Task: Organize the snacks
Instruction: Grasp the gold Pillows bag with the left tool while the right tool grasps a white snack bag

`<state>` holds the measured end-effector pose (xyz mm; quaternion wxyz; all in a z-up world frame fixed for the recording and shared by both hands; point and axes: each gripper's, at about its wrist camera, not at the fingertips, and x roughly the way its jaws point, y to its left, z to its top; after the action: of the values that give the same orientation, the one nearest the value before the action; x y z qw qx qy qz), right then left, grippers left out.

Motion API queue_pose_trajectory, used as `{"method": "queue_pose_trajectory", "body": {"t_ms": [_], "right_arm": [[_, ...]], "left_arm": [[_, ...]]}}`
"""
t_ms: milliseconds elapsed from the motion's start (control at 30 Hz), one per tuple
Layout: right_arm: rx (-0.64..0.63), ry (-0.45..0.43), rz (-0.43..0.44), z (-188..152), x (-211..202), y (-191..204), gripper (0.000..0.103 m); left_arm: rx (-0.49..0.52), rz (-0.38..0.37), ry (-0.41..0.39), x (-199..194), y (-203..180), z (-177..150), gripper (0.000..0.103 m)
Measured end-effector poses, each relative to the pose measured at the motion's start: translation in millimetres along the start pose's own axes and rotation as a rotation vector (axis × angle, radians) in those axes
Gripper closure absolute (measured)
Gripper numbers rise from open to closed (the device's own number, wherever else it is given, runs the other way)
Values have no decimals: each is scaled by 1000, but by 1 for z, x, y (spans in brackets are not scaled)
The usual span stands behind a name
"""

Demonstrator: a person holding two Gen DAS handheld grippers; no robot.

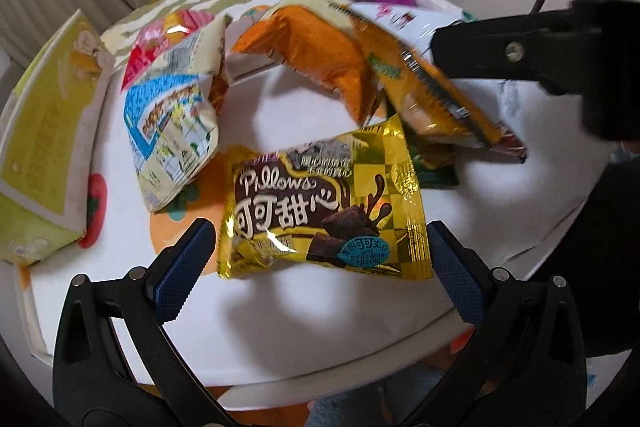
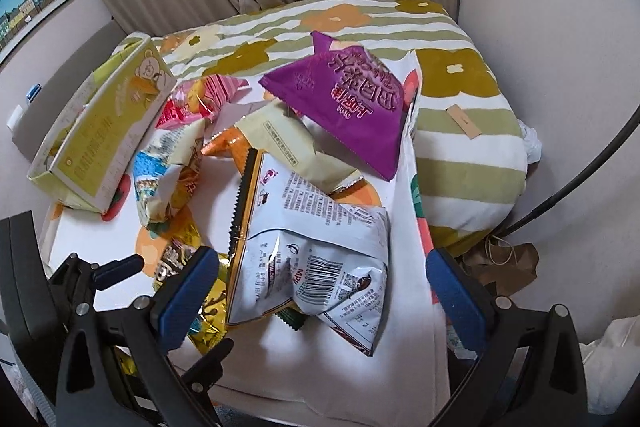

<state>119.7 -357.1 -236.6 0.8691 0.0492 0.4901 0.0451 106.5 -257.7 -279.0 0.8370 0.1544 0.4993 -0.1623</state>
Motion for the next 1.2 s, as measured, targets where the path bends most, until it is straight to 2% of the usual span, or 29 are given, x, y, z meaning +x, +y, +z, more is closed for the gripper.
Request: {"method": "queue_pose_trajectory", "body": {"t_ms": [100, 267, 400, 700, 800, 867, 900, 967, 1000, 1200], "right_arm": [[10, 6, 16, 0, 5, 0, 0], [-2, 16, 28, 1, 12, 8, 0], [1, 32, 28, 2, 21, 10, 0], [34, 63, 44, 2, 36, 6, 0], [45, 70, 43, 1, 40, 6, 0], [56, 74, 47, 1, 43, 4, 0], [62, 76, 51, 1, 44, 3, 0], [71, 83, 58, 0, 47, 2, 0], [72, 83, 55, 0, 48, 2, 0], [88, 67, 60, 0, 47, 0, 0]], "left_arm": [[-5, 16, 9, 8, 9, -3, 1], [81, -4, -31, 2, 9, -4, 1], [135, -33, -24, 7, 4, -5, 1], [194, -38, 5, 23, 12, -4, 3], [215, -31, 6, 28, 15, -1, 26], [212, -60, 12, 30, 16, 3, 41], [207, -72, 14, 32, 17, 5, 45], [208, -81, 12, 32, 19, 9, 70], [215, -74, 10, 32, 18, 12, 74], [211, -77, 16, 37, 25, 28, 76]]}}
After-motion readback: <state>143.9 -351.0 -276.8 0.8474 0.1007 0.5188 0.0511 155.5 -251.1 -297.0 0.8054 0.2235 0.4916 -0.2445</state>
